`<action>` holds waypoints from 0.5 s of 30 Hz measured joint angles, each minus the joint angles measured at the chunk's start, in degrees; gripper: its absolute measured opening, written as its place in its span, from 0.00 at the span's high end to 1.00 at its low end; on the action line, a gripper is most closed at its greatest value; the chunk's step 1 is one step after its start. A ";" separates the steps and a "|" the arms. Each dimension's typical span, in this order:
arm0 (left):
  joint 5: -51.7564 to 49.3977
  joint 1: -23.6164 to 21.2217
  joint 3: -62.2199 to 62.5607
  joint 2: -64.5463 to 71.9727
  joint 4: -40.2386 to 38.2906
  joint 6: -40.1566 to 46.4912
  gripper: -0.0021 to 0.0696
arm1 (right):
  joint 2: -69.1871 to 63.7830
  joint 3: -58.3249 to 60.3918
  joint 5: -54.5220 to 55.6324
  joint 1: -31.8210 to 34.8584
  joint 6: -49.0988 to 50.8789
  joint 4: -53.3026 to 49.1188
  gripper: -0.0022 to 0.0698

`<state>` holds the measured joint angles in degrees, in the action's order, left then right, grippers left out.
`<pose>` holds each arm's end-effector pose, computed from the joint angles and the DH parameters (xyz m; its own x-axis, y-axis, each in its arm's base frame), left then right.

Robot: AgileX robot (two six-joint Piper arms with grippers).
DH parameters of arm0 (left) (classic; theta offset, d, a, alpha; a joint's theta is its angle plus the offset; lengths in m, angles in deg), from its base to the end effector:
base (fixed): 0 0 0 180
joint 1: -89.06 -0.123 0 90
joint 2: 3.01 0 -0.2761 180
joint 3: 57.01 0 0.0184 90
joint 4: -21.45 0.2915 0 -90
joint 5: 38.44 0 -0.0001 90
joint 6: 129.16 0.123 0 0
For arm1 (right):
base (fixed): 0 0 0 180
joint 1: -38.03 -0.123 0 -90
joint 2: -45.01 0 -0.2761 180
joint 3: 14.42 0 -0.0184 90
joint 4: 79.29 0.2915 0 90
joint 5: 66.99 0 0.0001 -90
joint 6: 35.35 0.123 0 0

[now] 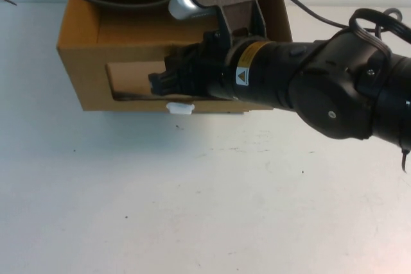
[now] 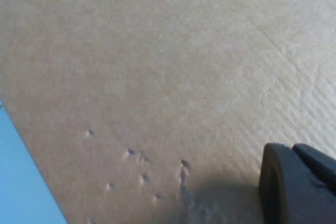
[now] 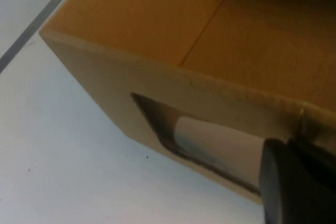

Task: Close the shoe box
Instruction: Close the shoe box with your right arm

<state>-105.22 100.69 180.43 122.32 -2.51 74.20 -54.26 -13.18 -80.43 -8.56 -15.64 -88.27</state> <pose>0.4869 -0.1471 0.3975 -0.5409 0.3312 -0.7732 0.5974 0.7984 -0.0759 0.3104 0.3216 0.3107 -0.4060 -0.1524 -0.9011 -0.6375 0.7537 0.1598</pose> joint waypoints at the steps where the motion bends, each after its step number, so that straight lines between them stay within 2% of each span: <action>1: 0.00 0.00 0.00 0.00 0.00 0.00 0.98 | -0.43 -0.39 0.47 0.25 0.00 0.12 0.99; 15: -0.04 0.00 0.00 0.00 0.11 -0.04 0.98 | -4.33 -7.82 0.91 3.58 0.00 0.11 0.99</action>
<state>-105.26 100.69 180.43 122.32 -2.40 74.16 -58.59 -21.01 -79.53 -4.98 -15.64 -88.16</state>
